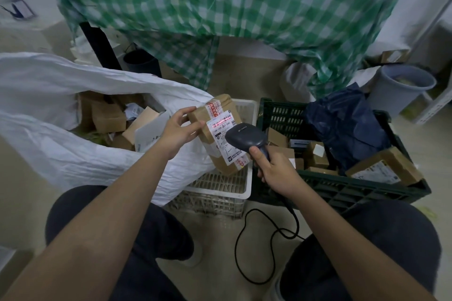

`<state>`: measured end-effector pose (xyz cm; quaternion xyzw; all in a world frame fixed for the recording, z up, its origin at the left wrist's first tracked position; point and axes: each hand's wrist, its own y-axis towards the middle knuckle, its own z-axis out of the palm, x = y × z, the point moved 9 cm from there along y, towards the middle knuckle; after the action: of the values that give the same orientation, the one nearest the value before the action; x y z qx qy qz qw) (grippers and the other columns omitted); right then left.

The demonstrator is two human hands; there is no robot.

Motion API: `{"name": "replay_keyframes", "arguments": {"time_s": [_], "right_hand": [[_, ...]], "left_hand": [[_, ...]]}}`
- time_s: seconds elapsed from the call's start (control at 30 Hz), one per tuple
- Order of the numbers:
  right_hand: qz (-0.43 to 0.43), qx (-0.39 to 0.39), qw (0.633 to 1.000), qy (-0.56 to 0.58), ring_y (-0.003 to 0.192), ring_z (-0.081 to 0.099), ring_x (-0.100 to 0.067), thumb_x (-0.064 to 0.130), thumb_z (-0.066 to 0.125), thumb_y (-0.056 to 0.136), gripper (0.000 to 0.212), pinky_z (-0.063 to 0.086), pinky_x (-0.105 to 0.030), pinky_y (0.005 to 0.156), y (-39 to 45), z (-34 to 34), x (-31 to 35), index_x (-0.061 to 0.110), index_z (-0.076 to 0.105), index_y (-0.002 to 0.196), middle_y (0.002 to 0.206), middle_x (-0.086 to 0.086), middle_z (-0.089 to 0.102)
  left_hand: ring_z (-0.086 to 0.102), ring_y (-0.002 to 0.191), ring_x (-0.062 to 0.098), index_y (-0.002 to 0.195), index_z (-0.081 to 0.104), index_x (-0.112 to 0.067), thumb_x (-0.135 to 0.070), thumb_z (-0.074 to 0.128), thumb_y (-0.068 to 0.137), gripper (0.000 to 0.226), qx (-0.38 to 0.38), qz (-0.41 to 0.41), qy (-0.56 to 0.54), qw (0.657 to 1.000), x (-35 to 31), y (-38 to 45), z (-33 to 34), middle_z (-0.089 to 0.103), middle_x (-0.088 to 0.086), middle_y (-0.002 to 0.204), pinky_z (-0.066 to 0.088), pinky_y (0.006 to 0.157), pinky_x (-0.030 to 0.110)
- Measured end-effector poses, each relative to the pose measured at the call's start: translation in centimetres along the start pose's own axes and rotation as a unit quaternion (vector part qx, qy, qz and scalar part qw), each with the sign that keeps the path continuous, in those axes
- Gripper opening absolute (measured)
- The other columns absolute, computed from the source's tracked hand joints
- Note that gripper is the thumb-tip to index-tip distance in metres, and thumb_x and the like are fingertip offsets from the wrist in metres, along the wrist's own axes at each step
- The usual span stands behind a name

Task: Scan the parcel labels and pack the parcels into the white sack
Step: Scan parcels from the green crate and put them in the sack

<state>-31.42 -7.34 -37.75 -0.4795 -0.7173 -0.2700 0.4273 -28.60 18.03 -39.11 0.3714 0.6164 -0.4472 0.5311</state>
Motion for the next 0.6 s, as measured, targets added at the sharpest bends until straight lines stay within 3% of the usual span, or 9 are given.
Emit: {"name": "replay_keyframes", "arguments": {"time_s": [0.17, 0.37, 0.53, 0.6], "right_hand": [[-0.007, 0.002, 1.000, -0.001, 0.055, 0.051, -0.008, 0.050, 0.041, 0.095, 0.037, 0.043, -0.028, 0.061, -0.2, -0.3, 0.5, 0.021, 0.050, 0.074, 0.062, 0.003, 0.054], [-0.007, 0.004, 0.999, 0.033, 0.059, 0.052, -0.014, 0.067, 0.038, 0.079, 0.068, 0.044, -0.033, 0.064, 0.4, 0.1, 0.8, 0.003, 0.058, 0.092, 0.065, -0.003, 0.056], [-0.007, -0.014, 0.993, 0.113, 0.060, 0.057, -0.017, 0.063, 0.047, 0.079, 0.057, 0.049, -0.040, 0.064, 2.6, 0.6, 2.0, 0.009, 0.060, 0.089, 0.069, -0.006, 0.059], [-0.017, -0.041, 0.993, 0.111, 0.064, 0.061, -0.015, 0.058, 0.047, 0.085, 0.052, 0.052, -0.036, 0.066, 4.0, 0.5, 3.4, 0.009, 0.062, 0.091, 0.073, -0.009, 0.063]], "left_hand": [[0.057, 0.116, 0.022, 0.126, 0.055, -0.024, -0.013, 0.074, 0.082, 0.049, -0.001, 0.006, -0.004, 1.000, -0.4, -0.2, 0.1, 0.055, 0.006, 0.131, 0.055, 0.091, 0.035], [0.059, 0.115, 0.023, 0.121, 0.057, -0.026, -0.012, 0.075, 0.081, 0.047, -0.001, 0.019, -0.010, 1.000, -1.0, -0.4, -0.6, 0.056, 0.007, 0.130, 0.055, 0.091, 0.037], [0.059, 0.116, 0.020, 0.121, 0.057, -0.027, -0.011, 0.074, 0.082, 0.045, -0.034, 0.053, -0.029, 0.998, -2.8, -1.4, -2.9, 0.056, 0.006, 0.130, 0.054, 0.091, 0.036], [0.058, 0.117, 0.017, 0.122, 0.056, -0.029, -0.012, 0.074, 0.082, 0.047, -0.061, 0.080, -0.006, 0.995, -4.5, -1.9, -4.9, 0.056, 0.002, 0.130, 0.053, 0.093, 0.034]]}}
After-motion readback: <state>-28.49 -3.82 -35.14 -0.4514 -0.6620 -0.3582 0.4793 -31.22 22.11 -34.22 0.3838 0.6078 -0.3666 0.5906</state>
